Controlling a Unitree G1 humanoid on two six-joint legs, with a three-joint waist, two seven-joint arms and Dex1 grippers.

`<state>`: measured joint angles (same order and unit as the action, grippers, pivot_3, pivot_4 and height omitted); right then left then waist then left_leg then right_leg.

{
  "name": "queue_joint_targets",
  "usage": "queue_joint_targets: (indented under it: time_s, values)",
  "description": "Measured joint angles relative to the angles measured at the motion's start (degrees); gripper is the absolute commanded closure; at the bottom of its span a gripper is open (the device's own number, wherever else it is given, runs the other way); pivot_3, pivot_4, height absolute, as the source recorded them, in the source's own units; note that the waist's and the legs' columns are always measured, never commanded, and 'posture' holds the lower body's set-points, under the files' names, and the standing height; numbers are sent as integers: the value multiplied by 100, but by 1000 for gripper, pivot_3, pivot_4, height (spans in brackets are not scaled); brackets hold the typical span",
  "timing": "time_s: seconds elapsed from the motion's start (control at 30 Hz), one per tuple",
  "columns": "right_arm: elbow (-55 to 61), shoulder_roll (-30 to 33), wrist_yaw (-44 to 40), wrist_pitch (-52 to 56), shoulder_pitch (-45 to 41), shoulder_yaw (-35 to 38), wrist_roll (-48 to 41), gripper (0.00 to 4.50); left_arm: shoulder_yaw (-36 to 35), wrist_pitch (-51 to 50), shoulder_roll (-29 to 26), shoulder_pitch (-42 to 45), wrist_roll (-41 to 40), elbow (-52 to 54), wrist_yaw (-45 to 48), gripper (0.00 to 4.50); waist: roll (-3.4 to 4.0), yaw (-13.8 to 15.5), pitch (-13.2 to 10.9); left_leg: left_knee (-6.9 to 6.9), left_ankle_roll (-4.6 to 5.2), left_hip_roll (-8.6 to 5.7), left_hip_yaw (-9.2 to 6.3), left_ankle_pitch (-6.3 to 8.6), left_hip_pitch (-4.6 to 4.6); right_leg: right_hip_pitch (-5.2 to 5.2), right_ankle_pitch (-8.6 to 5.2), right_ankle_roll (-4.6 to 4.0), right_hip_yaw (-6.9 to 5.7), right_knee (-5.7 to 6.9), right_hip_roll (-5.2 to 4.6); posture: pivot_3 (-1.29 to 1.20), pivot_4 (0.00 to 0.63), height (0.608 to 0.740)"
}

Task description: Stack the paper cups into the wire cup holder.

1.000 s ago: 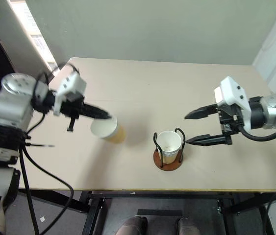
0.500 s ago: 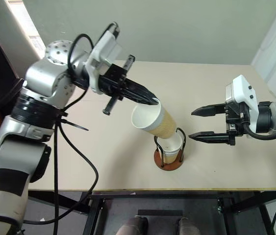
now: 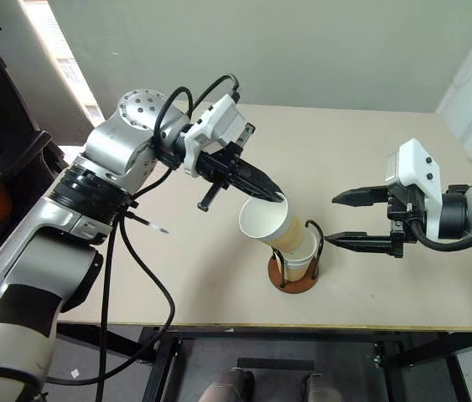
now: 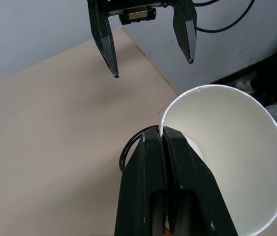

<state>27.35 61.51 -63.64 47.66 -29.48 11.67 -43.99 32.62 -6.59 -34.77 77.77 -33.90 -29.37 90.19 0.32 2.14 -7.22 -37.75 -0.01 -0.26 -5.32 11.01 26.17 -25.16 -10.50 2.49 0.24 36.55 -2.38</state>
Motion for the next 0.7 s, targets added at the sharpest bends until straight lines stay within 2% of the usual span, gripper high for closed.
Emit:
queue_joint_targets:
  time_s: [0.63, 0.7]
  values:
    - [232, 158, 372, 75, 221, 126, -197, 970, 81, 408, 521, -2, 700, -387, 1, 4473, 0, 33, 0, -32, 18, -1, 9, 35, 4, 31, 8, 35, 5, -49, 0, 0, 150, 740]
    - [233, 158, 401, 71, 222, 125, -195, 970, 81, 395, 548, -2, 743, -387, 1, 4079, 0, 38, 0, -36, 28, -1, 10, 41, 5, 31, 9, 37, 5, -51, 0, 0, 150, 740]
